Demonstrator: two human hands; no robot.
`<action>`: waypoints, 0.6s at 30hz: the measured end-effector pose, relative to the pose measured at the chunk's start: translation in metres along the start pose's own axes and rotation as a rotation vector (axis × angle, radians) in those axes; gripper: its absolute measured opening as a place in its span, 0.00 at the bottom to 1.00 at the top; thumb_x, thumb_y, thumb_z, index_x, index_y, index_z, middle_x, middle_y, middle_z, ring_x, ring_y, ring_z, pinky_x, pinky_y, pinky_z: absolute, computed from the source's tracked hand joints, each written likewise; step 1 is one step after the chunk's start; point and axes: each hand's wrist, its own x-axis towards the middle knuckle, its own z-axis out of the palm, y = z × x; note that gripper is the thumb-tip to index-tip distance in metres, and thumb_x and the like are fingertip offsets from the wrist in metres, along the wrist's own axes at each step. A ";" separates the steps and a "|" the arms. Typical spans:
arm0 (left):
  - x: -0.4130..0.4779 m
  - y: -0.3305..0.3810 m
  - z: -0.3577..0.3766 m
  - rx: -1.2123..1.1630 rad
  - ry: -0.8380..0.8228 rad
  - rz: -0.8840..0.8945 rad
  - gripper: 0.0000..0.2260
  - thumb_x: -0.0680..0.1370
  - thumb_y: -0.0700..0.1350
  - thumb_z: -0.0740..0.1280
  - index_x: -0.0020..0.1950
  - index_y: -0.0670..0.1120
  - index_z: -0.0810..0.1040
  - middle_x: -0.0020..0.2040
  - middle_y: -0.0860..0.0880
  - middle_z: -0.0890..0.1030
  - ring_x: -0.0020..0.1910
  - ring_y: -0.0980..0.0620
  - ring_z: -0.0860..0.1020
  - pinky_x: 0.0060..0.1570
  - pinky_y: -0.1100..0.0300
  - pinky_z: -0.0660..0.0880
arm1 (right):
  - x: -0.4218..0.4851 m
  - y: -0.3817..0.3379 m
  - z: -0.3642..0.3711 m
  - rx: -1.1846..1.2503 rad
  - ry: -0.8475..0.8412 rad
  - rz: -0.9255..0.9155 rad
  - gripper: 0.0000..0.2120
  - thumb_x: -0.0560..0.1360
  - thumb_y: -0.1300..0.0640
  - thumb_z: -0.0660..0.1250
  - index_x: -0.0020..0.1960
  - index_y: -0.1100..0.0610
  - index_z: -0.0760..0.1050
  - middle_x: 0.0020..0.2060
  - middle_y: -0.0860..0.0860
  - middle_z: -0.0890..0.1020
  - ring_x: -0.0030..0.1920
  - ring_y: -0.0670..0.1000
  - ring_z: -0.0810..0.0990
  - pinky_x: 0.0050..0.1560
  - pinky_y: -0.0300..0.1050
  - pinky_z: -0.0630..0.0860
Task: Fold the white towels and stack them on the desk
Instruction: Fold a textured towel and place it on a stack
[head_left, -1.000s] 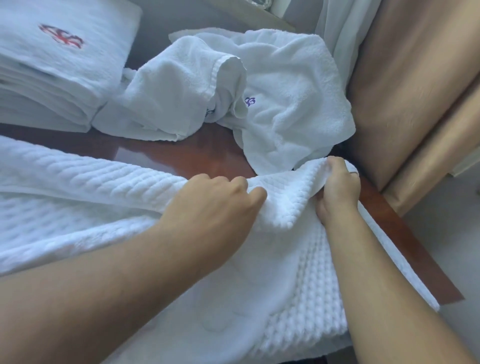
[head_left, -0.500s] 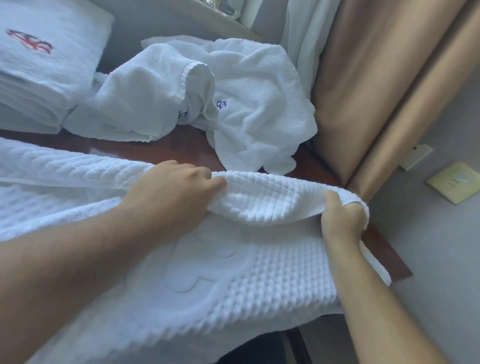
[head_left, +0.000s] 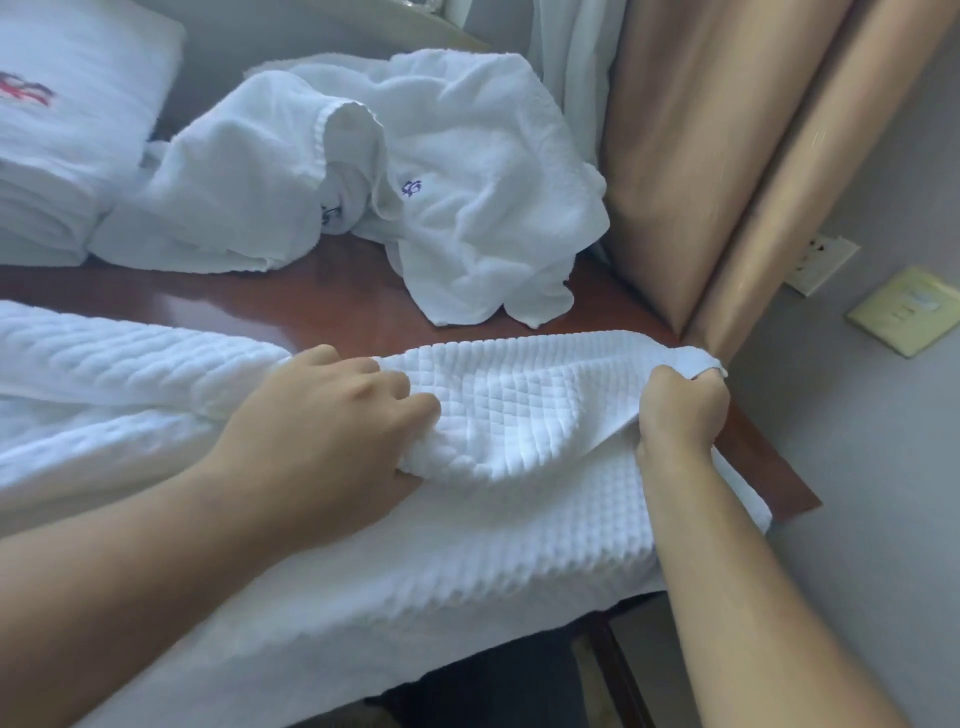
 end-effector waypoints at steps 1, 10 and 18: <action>-0.001 -0.001 0.001 -0.029 0.024 0.003 0.09 0.69 0.55 0.62 0.38 0.51 0.78 0.29 0.52 0.72 0.30 0.46 0.74 0.33 0.56 0.67 | -0.002 0.000 0.000 -0.001 0.019 -0.007 0.31 0.74 0.65 0.58 0.77 0.60 0.65 0.66 0.53 0.78 0.63 0.54 0.78 0.56 0.44 0.77; -0.001 -0.004 -0.001 -0.157 0.017 0.030 0.18 0.70 0.56 0.57 0.46 0.57 0.85 0.31 0.55 0.76 0.33 0.48 0.79 0.35 0.55 0.73 | -0.030 -0.022 -0.011 -0.496 0.302 -0.445 0.31 0.68 0.61 0.67 0.72 0.60 0.69 0.70 0.58 0.71 0.68 0.63 0.69 0.65 0.58 0.69; -0.001 -0.004 0.000 -0.147 -0.006 0.002 0.12 0.69 0.54 0.62 0.44 0.57 0.85 0.31 0.55 0.76 0.34 0.49 0.79 0.35 0.57 0.70 | -0.069 -0.036 0.045 -0.971 -0.770 -0.396 0.37 0.81 0.32 0.46 0.82 0.53 0.53 0.82 0.54 0.50 0.82 0.58 0.46 0.80 0.59 0.46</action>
